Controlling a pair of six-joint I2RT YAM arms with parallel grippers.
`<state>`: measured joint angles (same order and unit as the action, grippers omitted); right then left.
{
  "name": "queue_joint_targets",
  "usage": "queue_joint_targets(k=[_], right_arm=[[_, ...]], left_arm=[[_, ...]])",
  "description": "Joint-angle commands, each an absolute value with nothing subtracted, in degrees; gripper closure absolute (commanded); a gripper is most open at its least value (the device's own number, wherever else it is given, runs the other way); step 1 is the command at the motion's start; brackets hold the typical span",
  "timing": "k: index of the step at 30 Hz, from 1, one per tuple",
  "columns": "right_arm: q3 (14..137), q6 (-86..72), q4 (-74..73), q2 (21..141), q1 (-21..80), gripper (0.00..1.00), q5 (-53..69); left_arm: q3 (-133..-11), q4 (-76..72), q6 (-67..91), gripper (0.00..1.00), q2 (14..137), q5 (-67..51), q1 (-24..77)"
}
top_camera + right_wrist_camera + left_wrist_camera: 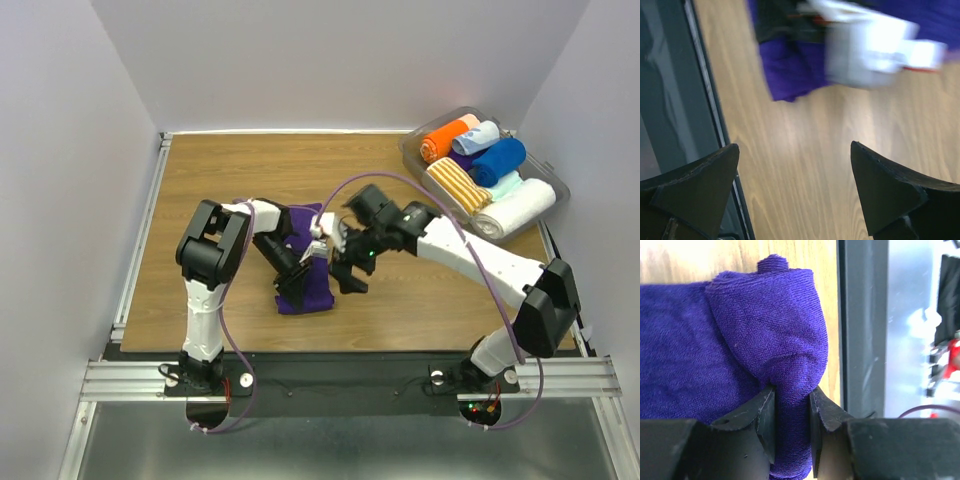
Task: Roll the towels
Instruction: Roll the towel
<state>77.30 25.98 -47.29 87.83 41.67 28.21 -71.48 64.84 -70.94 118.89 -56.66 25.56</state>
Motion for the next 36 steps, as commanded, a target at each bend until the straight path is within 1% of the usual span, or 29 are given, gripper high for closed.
queue_joint_targets(k=[1, 5, 7, 10, 16, 18, 21, 22, 23, 25, 26, 27, 28, 29, 30, 36], right_arm=[[76.38, 29.79, -43.16, 86.92, 48.94, 0.05, 20.13], [74.8, 30.67, -37.63, 89.55, 55.01, 0.11, 13.03], [73.05, 31.11, -32.1, 91.31, 58.87, 0.11, 9.43], [71.55, 32.25, -25.51, 94.29, 61.51, 0.11, 6.34], [67.59, 36.12, -16.88, 99.31, 64.69, 0.12, 4.22], [66.8, 37.0, -15.56, 100.02, 64.69, 0.14, 4.83], [64.52, 38.32, -13.98, 101.16, 64.69, 0.25, 5.62], [63.12, 38.49, -13.63, 101.34, 64.69, 0.38, 6.5], [62.67, 38.67, -13.45, 101.51, 64.69, 0.46, 7.03], [62.05, 38.15, -13.27, 102.13, 64.69, 0.6, 8.34], [61.44, 38.14, -13.36, 102.22, 64.69, 0.72, 9.83], [61.26, 37.54, -13.36, 102.22, 64.69, 0.79, 10.45], [61.09, 37.18, -13.36, 102.39, 64.69, 0.93, 11.24], [61.0, 36.92, -13.62, 102.48, 64.69, 0.98, 12.29], [61.08, 36.39, -14.58, 102.92, 64.51, 0.99, 13.0], [63.63, 32.7, -21.09, 104.85, 63.02, 0.99, 19.07]], left_arm=[[-72.95, 64.07, -71.81, 0.86, 122.51, -55.55, 24.79], [-73.21, 64.07, -71.9, 0.84, 124.27, -55.64, 24.61], [-73.39, 64.07, -71.98, 0.83, 125.07, -55.37, 24.61], [-73.56, 64.07, -71.98, 0.82, 125.59, -55.37, 24.44], [-74.27, 64.07, -71.98, 0.79, 126.12, -55.02, 23.56], [-74.27, 64.07, -71.98, 0.78, 126.04, -54.93, 23.29], [-74.44, 64.07, -71.98, 0.78, 126.04, -54.84, 22.68], [-74.62, 64.07, -72.07, 0.78, 125.95, -54.76, 22.5], [-74.71, 64.07, -71.98, 0.77, 125.86, -54.93, 22.24], [-75.06, 63.99, -71.89, 0.72, 124.98, -54.76, 21.71], [-75.23, 63.98, -71.55, 0.68, 124.55, -54.84, 21.53], [-75.5, 64.07, -71.28, 0.66, 123.32, -54.84, 21.01], [-76.02, 64.07, -70.93, 0.65, 122.53, -54.84, 20.92], [-76.37, 63.99, -70.84, 0.63, 121.65, -54.58, 20.74], [-76.64, 63.98, -70.32, 0.61, 119.55, -54.23, 20.66], [-81.03, 63.98, -68.82, 0.54, 112.68, -50.19, 17.59]])
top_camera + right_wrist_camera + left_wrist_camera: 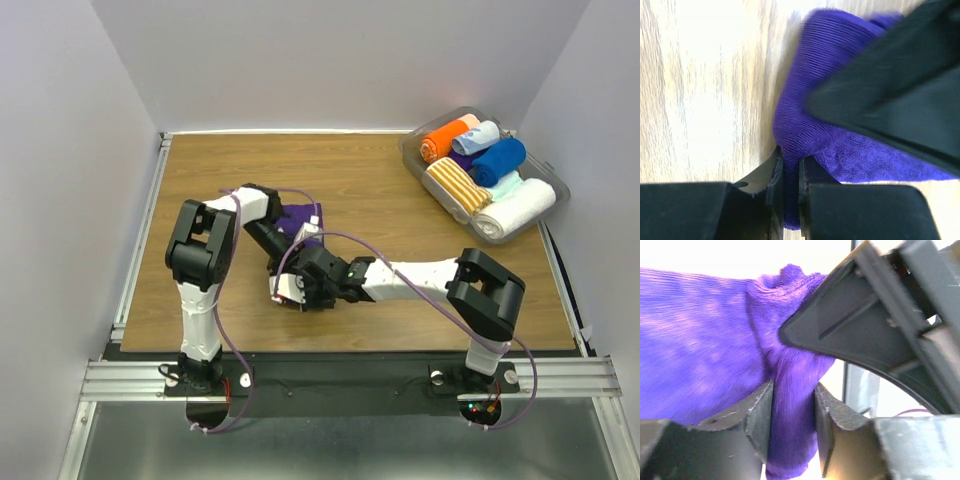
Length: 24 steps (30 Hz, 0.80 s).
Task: Roll the towels
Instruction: Roll the towel
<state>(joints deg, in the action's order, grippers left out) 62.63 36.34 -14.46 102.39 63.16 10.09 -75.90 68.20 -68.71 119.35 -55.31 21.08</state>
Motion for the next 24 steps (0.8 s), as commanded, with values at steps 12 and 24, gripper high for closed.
queue_joint_targets(k=[12, 24], right_arm=[[72.68, 24.88, -30.23, 109.33, 57.05, 0.99, 32.07], [86.56, 18.82, -41.74, 123.48, 48.35, 0.98, 54.2]], left_arm=[[-86.93, 63.55, -68.73, 0.41, 101.8, -52.81, 0.63], [-61.81, 39.38, -69.86, 0.19, 70.26, -46.5, -6.25]])
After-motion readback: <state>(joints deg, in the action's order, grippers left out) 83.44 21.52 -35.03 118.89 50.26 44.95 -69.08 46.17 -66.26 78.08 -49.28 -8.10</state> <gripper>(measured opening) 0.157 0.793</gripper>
